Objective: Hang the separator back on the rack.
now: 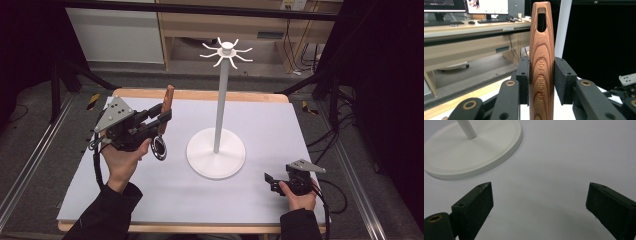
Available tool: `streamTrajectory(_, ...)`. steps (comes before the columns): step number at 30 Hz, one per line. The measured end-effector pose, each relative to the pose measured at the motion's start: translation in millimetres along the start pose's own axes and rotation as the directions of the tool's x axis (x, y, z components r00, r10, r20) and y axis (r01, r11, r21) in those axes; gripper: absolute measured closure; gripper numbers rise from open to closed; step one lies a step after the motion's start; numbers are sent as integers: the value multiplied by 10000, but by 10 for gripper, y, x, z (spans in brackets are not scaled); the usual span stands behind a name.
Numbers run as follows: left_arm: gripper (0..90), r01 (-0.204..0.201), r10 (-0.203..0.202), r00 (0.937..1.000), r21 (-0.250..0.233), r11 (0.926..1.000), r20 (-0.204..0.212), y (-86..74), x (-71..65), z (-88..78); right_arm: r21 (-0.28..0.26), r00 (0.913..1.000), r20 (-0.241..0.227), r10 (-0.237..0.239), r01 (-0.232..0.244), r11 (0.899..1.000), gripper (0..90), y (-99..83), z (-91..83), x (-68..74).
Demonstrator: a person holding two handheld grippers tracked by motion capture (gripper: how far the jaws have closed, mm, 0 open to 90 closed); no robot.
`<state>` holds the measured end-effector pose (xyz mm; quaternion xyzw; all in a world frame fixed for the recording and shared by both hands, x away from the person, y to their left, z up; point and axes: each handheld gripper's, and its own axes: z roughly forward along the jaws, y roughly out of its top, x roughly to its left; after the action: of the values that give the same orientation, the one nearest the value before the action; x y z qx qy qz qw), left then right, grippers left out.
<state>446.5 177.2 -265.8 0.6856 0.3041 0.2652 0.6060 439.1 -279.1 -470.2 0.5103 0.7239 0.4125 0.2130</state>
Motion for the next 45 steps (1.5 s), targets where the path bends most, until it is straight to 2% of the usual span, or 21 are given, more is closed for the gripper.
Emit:
streamTrajectory(7, 676, -129, 130, 9998, -96, 9999, 135, 131, -46, 52, 14, 10000, 6, -52, 52, 10000, 79, -1, 4, -2)
streamTrajectory(12, 676, -81, 84, 9994, -98, 9999, 339, 200, -77, 78, 30, 10000, -18, -39, 39, 10000, 79, -1, 7, -3)
streamTrajectory(13, 676, -216, 221, 9994, -197, 9996, 266, 222, -79, 86, 29, 10000, -17, -42, 42, 10000, 79, -1, 7, -3)
streamTrajectory(14, 676, 177, -176, 9988, -9, 9998, 449, 230, -117, 82, 32, 10000, -11, -86, 86, 10000, 79, 0, 8, -7)
streamTrajectory(15, 676, 177, -176, 9988, -9, 9998, 449, 230, -117, 82, 36, 9999, -21, -98, 98, 9999, 79, 1, 7, -10)
streamTrajectory(16, 676, -244, 251, 9993, -260, 9994, 269, 287, -89, 101, 18, 10000, -21, -64, 64, 10000, 79, 2, 8, -9)
streamTrajectory(26, 676, -273, 298, 9989, -641, 9976, 375, 476, -110, 109, 7, 10000, -24, -71, 71, 10000, 79, 1, 8, -14)
streamTrajectory(31, 676, -407, 433, 9983, -632, 9972, 391, 550, -109, 166, 8, 10000, -16, -91, 91, 10000, 79, 3, 9, -21)
streamTrajectory(40, 676, -328, 351, 9986, -577, 9978, 390, 597, -86, 339, -11, 10000, -22, 12, -12, 10000, 78, 3, 7, -24)
streamTrajectory(45, 676, -315, 347, 9983, -685, 9972, 468, 612, -49, 378, 7, 10000, -64, -10, 10, 10000, 78, 5, 18, -22)
